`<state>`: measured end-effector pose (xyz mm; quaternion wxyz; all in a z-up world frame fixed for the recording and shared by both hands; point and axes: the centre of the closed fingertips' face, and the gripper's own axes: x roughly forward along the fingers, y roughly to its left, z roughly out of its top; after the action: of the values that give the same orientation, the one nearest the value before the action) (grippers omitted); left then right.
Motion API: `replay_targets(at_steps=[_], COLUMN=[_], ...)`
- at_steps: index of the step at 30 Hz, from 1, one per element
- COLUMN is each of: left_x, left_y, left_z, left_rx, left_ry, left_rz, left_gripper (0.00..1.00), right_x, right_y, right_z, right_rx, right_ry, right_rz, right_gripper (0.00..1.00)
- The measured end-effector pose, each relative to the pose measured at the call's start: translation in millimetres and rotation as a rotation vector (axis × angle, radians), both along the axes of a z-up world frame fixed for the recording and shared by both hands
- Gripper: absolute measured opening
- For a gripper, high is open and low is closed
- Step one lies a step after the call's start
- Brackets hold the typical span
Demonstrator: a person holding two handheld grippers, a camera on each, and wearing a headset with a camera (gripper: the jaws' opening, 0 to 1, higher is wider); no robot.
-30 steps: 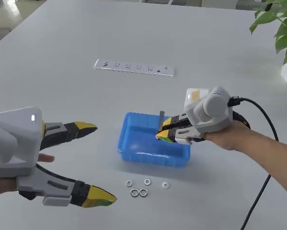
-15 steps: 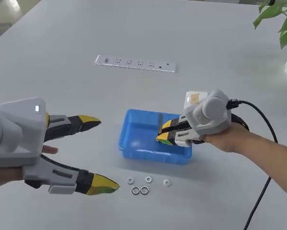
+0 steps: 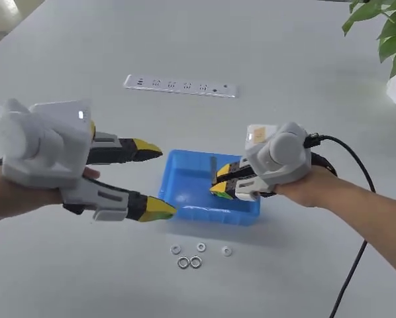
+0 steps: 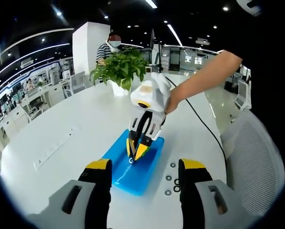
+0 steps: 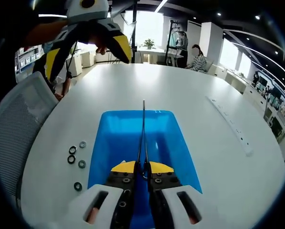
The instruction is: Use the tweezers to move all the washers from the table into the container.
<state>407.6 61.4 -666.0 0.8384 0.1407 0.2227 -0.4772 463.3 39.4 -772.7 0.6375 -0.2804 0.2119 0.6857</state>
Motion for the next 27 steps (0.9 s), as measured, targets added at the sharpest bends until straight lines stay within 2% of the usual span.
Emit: replay_targets(at_steps=[4,11,18,27], left_x=[12.6,27.7,41.0,49.7], left_y=[-11.6,-27.9,-35.1,-46.6], left_z=[-1.5,-11.7,-22.1,-25.6], left_rx=[0.007,0.028,0.059,0.063], left_ry=[-0.015,-0.019,-0.026,-0.023], left_rz=[-0.038,-0.094,-0.127,-0.196], left_gripper=[0.52,0.41,0.28,0.19], right_x=[0.3,0.3,0.1,-0.5], right_y=[0.3,0.0,-0.3,-0.9], right_z=[0.0,-0.2,-0.2,-0.7], right_rx=[-0.002,-0.004,-0.004,-0.007], right_ry=[-0.003,-0.010,-0.013,-0.016], right_rz=[0.004,0.010,0.019,0.031], right_gripper=[0.09,0.09,0.09,0.09])
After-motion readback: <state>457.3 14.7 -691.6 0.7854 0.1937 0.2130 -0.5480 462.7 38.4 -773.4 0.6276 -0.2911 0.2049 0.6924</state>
